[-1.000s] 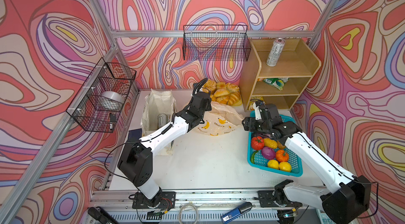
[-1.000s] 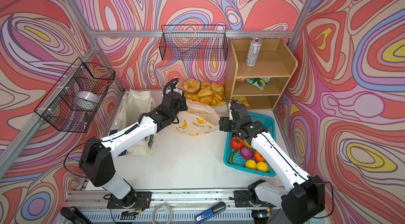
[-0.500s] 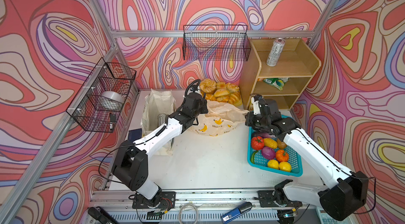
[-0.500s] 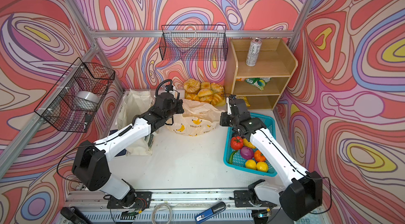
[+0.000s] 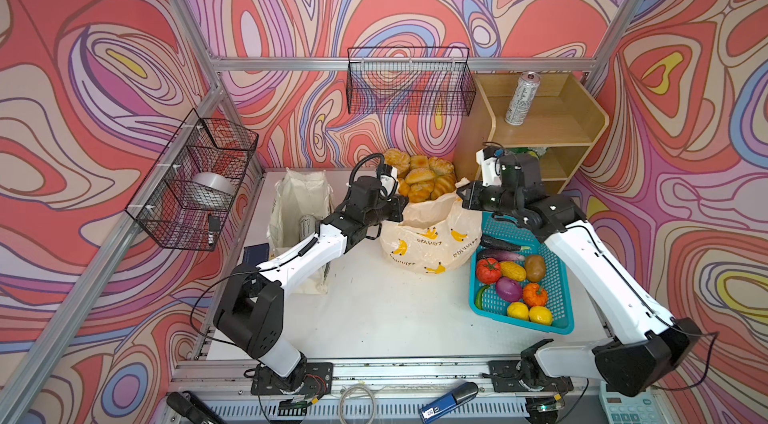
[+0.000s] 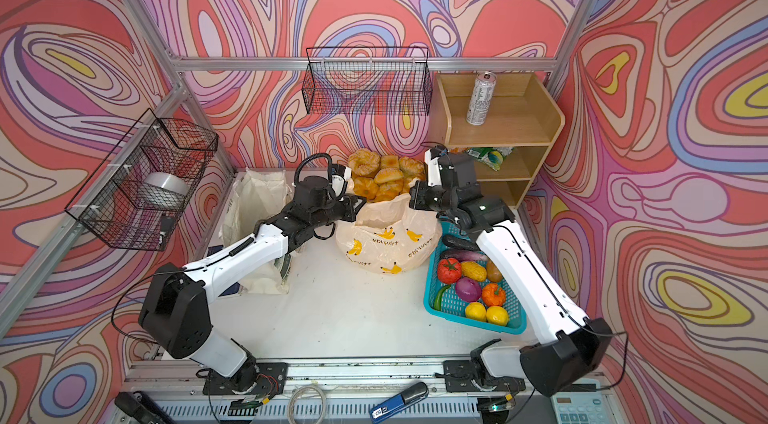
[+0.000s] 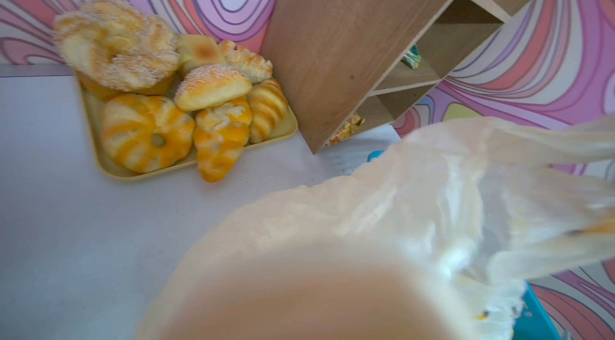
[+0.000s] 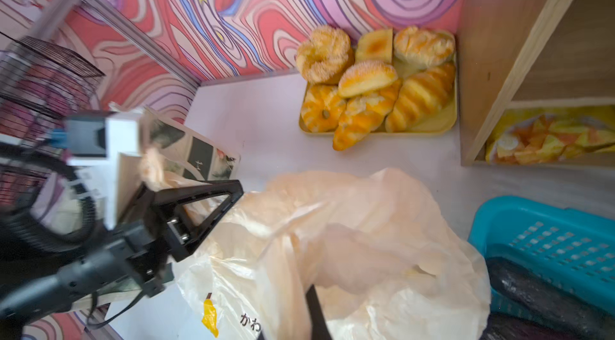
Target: Place the mixed food into the grocery bags and tie them
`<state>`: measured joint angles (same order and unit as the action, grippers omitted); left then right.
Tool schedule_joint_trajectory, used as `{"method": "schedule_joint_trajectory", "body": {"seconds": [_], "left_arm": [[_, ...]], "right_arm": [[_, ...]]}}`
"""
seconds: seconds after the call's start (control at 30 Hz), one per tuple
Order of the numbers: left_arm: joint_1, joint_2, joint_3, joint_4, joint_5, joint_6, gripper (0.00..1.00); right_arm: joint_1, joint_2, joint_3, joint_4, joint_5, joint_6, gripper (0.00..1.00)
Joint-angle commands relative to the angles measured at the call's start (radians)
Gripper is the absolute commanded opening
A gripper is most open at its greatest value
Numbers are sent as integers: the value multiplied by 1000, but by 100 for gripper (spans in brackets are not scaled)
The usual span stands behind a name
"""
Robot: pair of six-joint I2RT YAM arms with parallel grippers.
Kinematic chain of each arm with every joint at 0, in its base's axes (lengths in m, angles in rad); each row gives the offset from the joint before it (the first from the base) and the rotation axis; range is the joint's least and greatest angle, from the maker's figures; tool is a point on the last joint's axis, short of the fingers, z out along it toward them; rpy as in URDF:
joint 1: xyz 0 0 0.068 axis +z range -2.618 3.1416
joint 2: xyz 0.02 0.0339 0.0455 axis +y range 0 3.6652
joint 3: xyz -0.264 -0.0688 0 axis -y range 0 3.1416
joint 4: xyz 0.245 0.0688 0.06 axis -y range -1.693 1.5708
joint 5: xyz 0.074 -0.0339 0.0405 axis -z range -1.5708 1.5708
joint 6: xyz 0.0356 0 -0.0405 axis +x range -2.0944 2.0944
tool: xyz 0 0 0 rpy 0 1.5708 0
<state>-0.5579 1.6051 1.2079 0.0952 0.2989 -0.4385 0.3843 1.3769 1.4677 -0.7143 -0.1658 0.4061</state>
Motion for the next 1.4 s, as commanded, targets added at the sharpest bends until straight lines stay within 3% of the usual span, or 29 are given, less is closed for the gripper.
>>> {"method": "schedule_joint_trajectory", "body": {"seconds": [0.0, 0.23, 0.4, 0.57, 0.73, 0.77, 0.83, 0.87, 1.0, 1.13, 1.3, 1.37], "left_arm": [[-4, 52, 8, 82, 149, 0, 0], [-32, 81, 12, 64, 168, 11, 0], [-39, 84, 39, -93, -7, 25, 0], [-39, 84, 48, -126, -47, 85, 0], [-39, 63, 60, -136, -12, 151, 0], [-39, 57, 59, -143, -5, 165, 0], [-38, 45, 53, -148, 14, 182, 0], [-39, 38, 48, -147, 29, 188, 0], [-37, 8, 27, -132, 109, 208, 0], [-37, -10, 19, -118, 158, 193, 17], [-36, -19, -4, -73, 204, 166, 50], [-34, -20, -2, -74, 213, 164, 54]], "right_arm": [[33, 21, -19, -87, 31, -7, 0], [41, 10, -23, -148, 113, -56, 0], [41, 46, 49, -167, 112, -91, 19], [41, 56, 134, -228, 108, -128, 26], [41, 98, 231, -364, 188, -210, 20], [42, 116, 254, -402, 227, -233, 25], [40, 148, 284, -456, 278, -270, 48], [40, 159, 293, -478, 310, -278, 55], [38, 133, 301, -472, 314, -296, 67], [27, 74, 327, -437, 232, -304, 70], [25, 64, 338, -399, 133, -308, 70], [24, 72, 339, -381, 99, -302, 70]]}}
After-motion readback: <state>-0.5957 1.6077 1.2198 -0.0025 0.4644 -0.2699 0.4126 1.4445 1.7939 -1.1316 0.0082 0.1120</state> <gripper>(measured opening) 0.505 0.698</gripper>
